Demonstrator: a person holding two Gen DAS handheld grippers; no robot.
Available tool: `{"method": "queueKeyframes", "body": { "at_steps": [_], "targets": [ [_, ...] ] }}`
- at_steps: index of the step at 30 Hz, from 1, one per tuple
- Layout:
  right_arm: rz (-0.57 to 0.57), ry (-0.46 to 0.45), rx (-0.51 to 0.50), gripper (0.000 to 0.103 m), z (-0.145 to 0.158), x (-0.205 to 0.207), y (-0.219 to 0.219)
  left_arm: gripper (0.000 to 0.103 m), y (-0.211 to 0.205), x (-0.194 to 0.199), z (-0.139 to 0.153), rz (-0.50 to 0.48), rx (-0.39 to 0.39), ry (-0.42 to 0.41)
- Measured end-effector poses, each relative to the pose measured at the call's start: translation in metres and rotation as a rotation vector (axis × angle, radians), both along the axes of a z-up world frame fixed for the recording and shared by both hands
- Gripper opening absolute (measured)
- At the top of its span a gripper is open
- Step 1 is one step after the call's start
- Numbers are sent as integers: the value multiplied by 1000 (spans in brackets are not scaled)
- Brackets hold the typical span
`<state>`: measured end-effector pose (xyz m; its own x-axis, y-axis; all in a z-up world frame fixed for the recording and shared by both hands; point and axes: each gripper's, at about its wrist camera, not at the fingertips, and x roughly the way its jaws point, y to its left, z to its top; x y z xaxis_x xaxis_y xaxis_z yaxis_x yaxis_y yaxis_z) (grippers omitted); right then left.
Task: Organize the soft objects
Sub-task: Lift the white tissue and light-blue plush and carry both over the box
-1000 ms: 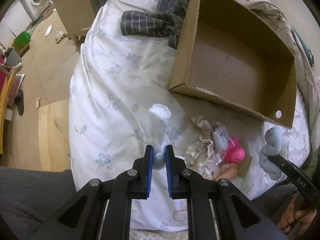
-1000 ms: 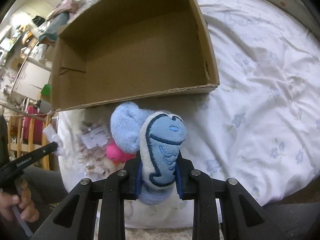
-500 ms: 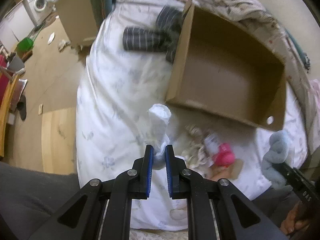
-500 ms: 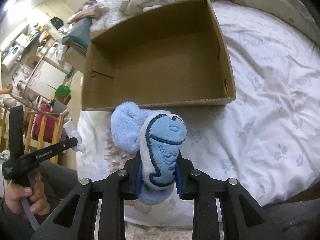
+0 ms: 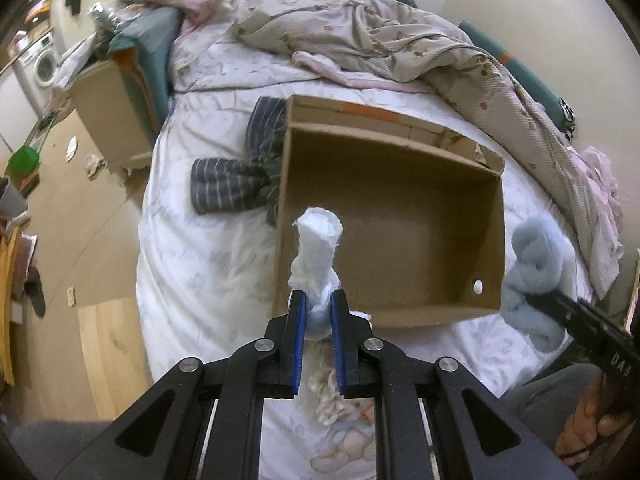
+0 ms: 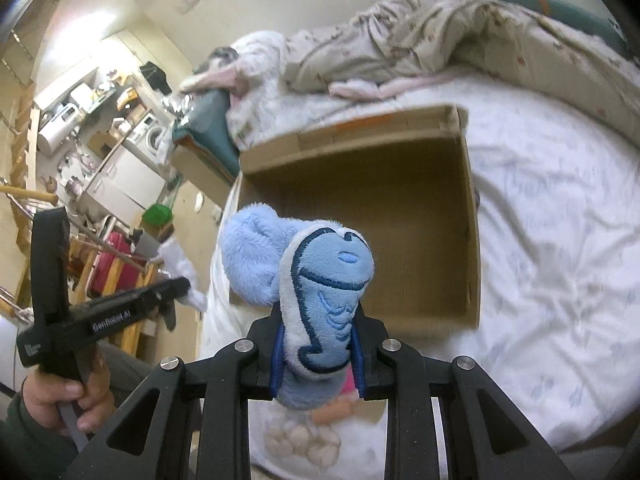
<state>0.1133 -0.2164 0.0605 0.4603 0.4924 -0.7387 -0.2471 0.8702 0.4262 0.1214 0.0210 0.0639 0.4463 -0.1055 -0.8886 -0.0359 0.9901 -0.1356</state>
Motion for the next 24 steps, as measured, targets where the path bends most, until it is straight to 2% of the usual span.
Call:
{"method": "queueKeyframes", "body": {
  "at_steps": [4, 8, 13, 24],
  "targets": [
    [-21, -4, 2, 28, -3, 23, -1, 12, -9, 19, -4, -25, 15, -1],
    [-39, 20, -7, 28, -21, 42, -1, 12, -14, 33, -16, -34, 23, 16],
    [-55, 92, -5, 28, -55, 54, -1, 12, -20, 49, -42, -46, 35, 58],
    [-56, 184, -63, 29, -95, 74, 12, 12, -26, 72, -86, -67, 54, 106]
  ]
}}
